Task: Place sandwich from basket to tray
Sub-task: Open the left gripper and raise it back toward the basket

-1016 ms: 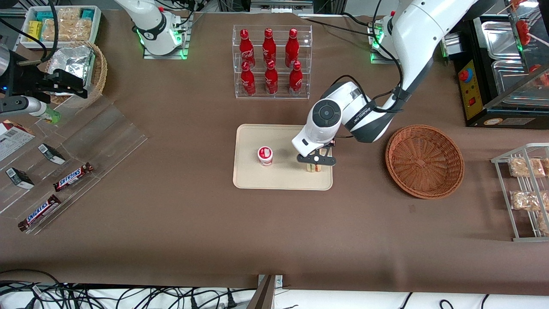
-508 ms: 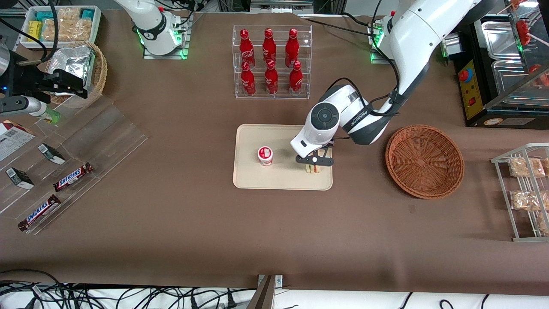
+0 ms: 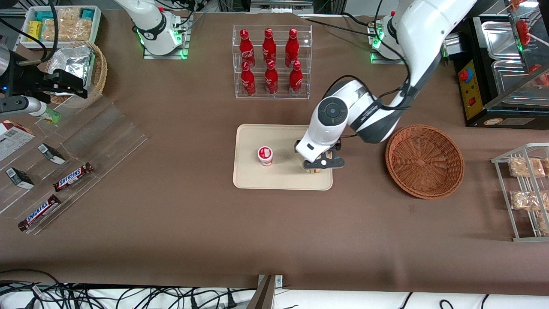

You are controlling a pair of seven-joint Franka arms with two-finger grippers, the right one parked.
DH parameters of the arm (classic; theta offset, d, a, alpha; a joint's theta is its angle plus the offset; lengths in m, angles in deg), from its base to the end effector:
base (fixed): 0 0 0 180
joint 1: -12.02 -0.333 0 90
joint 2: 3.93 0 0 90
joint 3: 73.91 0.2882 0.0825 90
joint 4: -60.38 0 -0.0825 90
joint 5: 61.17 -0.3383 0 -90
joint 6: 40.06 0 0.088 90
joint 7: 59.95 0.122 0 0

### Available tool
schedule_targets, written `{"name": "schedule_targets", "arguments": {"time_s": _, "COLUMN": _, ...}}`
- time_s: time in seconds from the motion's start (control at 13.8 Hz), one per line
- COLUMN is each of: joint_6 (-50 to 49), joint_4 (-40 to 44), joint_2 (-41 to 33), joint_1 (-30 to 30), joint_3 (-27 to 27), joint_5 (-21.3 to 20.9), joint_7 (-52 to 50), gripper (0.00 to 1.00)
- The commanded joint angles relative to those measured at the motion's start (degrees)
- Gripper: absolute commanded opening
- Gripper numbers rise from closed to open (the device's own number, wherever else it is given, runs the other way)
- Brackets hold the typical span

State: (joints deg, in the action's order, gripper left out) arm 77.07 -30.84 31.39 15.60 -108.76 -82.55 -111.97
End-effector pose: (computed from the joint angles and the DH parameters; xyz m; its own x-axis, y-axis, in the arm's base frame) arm 0.5353 -0.3308 0.3037 0.9899 0.1373 -0.0360 0.1365 -0.9904 -0.0234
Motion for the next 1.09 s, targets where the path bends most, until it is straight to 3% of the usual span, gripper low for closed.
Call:
{"name": "schedule_targets", "arguments": {"time_s": 0.0, "joint_6": -8.56, "joint_4": 4.28, "joint_2": -5.51, "joint_1": -3.05, "joint_3": -0.4, "joint_5": -0.5, "joint_7": -2.12, "gripper": 1.0}}
{"name": "schedule_targets", "arguments": {"time_s": 0.22, "joint_6": -15.43, "joint_4": 8.51, "joint_2": -9.81, "joint_1": -5.94, "joint_3": -0.4, "joint_5": 1.68, "joint_7": -3.0, "gripper": 1.0}}
{"name": "schedule_targets", "arguments": {"time_s": 0.44, "joint_6": -20.53, "joint_4": 9.05, "joint_2": -16.57, "joint_1": -10.43, "joint_3": -0.58, "joint_5": 7.82, "joint_7": -1.52, "gripper": 1.0}}
{"name": "schedule_targets", "arguments": {"time_s": 0.87, "joint_6": -26.17, "joint_4": 8.87, "joint_2": -21.6, "joint_1": -17.46, "joint_3": -0.4, "joint_5": 13.38, "joint_7": 10.41, "gripper": 1.0}}
{"name": "schedule_targets", "arguments": {"time_s": 1.02, "joint_6": -27.39, "joint_4": 8.78, "joint_2": -22.83, "joint_1": -17.82, "joint_3": 3.52, "joint_5": 15.05, "joint_7": 17.35, "gripper": 1.0}}
